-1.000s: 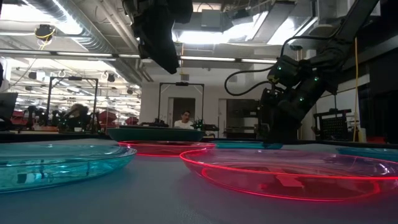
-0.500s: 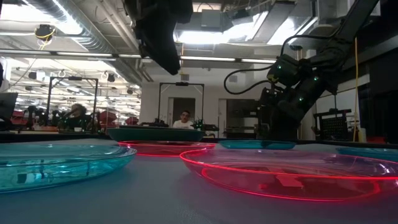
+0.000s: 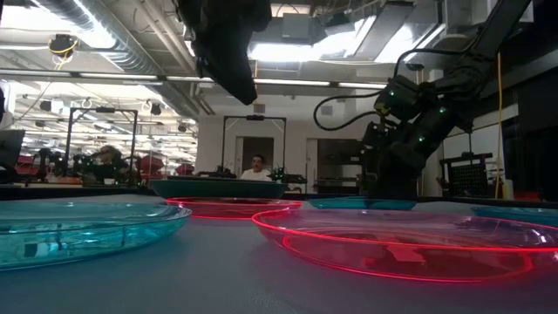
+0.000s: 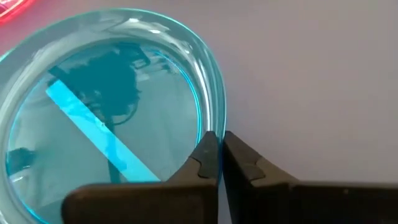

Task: Stack plastic plates
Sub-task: Stack the top blue plate on the black plate

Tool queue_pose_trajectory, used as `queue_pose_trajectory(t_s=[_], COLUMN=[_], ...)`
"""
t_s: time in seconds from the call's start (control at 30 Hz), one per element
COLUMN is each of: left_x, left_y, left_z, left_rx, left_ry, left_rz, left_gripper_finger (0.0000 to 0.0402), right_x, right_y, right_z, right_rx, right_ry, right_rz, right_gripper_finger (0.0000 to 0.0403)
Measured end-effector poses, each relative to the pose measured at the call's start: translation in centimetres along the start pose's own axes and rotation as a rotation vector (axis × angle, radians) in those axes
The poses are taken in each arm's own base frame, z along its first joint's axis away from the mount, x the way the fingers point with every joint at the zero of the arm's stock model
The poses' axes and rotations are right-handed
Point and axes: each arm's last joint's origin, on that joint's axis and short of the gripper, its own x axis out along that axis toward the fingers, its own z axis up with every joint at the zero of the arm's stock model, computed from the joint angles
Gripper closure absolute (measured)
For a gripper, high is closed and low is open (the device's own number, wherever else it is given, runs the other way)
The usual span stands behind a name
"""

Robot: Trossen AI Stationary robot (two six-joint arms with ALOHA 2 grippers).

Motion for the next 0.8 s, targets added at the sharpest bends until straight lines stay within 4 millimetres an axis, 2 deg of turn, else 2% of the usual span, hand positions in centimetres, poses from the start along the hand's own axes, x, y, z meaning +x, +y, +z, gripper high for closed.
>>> queue_pose_trajectory(t_s=[0.43, 0.8], left_x=[0.6, 2.6], left_y=[2.0, 4.3], left_z=[1.9, 3.6], left_rx=[-0.094, -0.190], left_ry=[-0.111, -0.192], left_rz=[0.003, 0.031], left_gripper_finger=[0.0305, 0.0305], right_x=[-0.1, -0.3], right_y=[-0.1, -0.2], right_z=[1.1, 2.3], right_rx=[-0.125, -0.193], right_ry=[-0.119, -0.242], right_rz=[0.003, -0.025], right_gripper_finger=[0.0403, 0.0403])
